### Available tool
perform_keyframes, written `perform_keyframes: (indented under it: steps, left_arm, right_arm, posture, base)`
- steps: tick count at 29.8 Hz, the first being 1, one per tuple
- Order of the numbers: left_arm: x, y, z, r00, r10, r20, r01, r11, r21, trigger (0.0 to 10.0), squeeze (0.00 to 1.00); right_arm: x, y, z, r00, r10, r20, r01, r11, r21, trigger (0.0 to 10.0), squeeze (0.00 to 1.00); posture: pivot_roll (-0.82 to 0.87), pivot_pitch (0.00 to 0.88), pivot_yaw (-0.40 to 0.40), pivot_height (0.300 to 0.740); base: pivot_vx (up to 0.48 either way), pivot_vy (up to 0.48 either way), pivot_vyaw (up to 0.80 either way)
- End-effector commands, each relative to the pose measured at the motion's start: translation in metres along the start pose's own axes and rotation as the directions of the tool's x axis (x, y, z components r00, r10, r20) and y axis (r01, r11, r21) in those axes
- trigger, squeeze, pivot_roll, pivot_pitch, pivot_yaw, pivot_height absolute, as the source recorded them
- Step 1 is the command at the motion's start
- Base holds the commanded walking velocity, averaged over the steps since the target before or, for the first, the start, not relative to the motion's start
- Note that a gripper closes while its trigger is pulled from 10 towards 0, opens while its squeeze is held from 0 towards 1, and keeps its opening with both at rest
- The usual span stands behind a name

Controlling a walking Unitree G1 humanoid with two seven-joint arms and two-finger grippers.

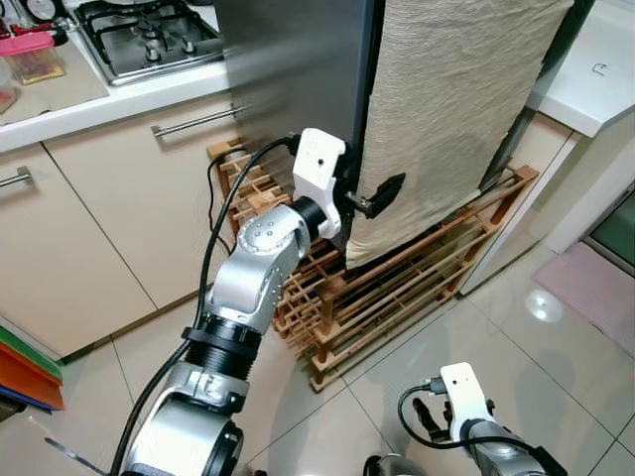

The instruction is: Restocking fridge

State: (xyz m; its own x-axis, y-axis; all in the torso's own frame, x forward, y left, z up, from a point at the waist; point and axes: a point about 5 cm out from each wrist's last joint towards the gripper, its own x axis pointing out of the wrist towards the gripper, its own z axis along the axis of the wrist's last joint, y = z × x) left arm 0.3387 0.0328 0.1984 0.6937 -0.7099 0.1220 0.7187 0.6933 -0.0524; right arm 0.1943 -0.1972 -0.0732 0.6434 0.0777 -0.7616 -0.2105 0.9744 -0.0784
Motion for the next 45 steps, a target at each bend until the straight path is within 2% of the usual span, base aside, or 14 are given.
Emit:
perform_keyframes:
  steps: [1,4,9,13,17,22,24,27,28,30,34,35,42,45]
  left_arm:
    - [0.01,-0.01,0.007,0.998,-0.059,0.001,0.059,0.998,0.028,10.0,0.0]
    - [0.016,-0.008,0.007,0.999,-0.033,-0.009,0.034,0.994,0.102,10.0,0.0]
    - [0.019,-0.002,0.007,1.0,0.022,-0.016,-0.019,0.99,0.138,10.0,0.0]
    - [0.02,0.001,0.005,0.999,0.049,-0.021,-0.046,0.992,0.115,10.0,0.0]
    - [0.025,0.001,-0.005,0.994,0.078,-0.073,-0.069,0.99,0.119,10.0,0.0]
    - [0.03,-0.015,-0.011,0.996,0.005,-0.091,0.003,0.996,0.09,10.0,0.0]
    - [0.031,-0.023,-0.01,0.996,-0.034,-0.084,0.039,0.997,0.061,10.0,0.0]
    - [0.033,-0.041,-0.006,0.988,-0.14,-0.059,0.138,0.99,-0.034,10.0,0.0]
    - [0.033,-0.041,-0.006,0.988,-0.14,-0.059,0.138,0.99,-0.034,10.0,0.0]
    - [0.033,-0.052,0.003,0.976,-0.219,-0.017,0.216,0.971,-0.098,10.0,0.0]
    - [0.031,-0.062,0.015,0.955,-0.294,0.028,0.295,0.947,-0.13,10.0,0.0]
    - [0.03,-0.067,0.022,0.94,-0.338,0.05,0.341,0.927,-0.152,10.0,0.0]
    - [0.027,-0.083,0.047,0.887,-0.449,0.11,0.461,0.875,-0.146,10.0,0.0]
    - [0.025,-0.087,0.053,0.875,-0.468,0.122,0.482,0.863,-0.151,10.0,0.0]
  right_arm:
    - [0.0,0.0,-0.003,1.0,-0.006,-0.022,0.007,1.0,0.012,10.0,0.0]
    - [0.0,0.0,-0.002,1.0,-0.011,-0.022,0.011,1.0,0.014,10.0,0.0]
    - [0.0,0.001,-0.003,1.0,-0.01,-0.024,0.011,1.0,0.015,10.0,0.0]
    - [0.0,0.002,-0.003,1.0,-0.01,-0.028,0.011,1.0,0.017,10.0,0.0]
    - [0.0,0.002,-0.003,0.999,-0.01,-0.031,0.01,1.0,0.016,10.0,0.0]
    - [0.0,0.002,-0.004,0.999,-0.011,-0.035,0.011,1.0,0.013,10.0,0.0]
    - [0.0,0.002,-0.005,0.999,-0.011,-0.037,0.012,1.0,0.01,10.0,0.0]
    - [0.0,0.001,-0.006,0.999,-0.013,-0.04,0.013,1.0,0.007,10.0,0.0]
    - [0.0,0.001,-0.006,0.999,-0.013,-0.04,0.013,1.0,0.007,10.0,0.0]
    - [0.0,0.001,-0.006,0.999,-0.014,-0.042,0.015,1.0,0.006,10.0,0.0]
    - [-0.001,0.001,-0.007,0.999,-0.014,-0.044,0.015,1.0,0.005,10.0,0.0]
    - [-0.001,0.001,-0.008,0.999,-0.014,-0.05,0.015,1.0,0.009,10.0,0.0]
    - [-0.001,0.0,-0.011,0.996,-0.018,-0.088,0.018,1.0,-0.001,10.0,0.0]
    - [-0.001,0.0,-0.012,0.995,-0.019,-0.097,0.019,1.0,-0.001,10.0,0.0]
  posture:
    - [-0.12,0.069,0.011,0.74]
    - [-0.12,0.069,0.014,0.74]
    - [-0.12,0.067,0.019,0.74]
    - [-0.12,0.065,0.023,0.74]
    - [-0.12,0.059,0.024,0.74]
    - [-0.12,0.051,0.022,0.74]
    - [-0.13,0.048,0.021,0.74]
    - [-0.13,0.045,0.02,0.74]
    - [-0.13,0.045,0.02,0.74]
    - [-0.13,0.043,0.018,0.74]
    - [-0.13,0.043,0.018,0.74]
    - [-0.13,0.043,0.018,0.74]
    - [-0.13,0.051,0.022,0.74]
    - [-0.13,0.052,0.023,0.74]
  base:
    - [0.0,0.0,0.0]
    - [0.0,0.0,0.0]
    - [0.0,0.0,0.0]
    - [0.0,0.0,0.0]
    - [0.0,0.0,0.0]
    - [0.0,0.0,0.0]
    - [0.0,0.0,0.0]
    - [0.0,0.0,0.0]
    - [0.0,0.0,0.0]
    - [0.0,0.0,0.0]
    - [0.0,0.0,0.0]
    - [0.0,0.0,0.0]
    - [0.0,0.0,0.0]
    - [0.0,0.0,0.0]
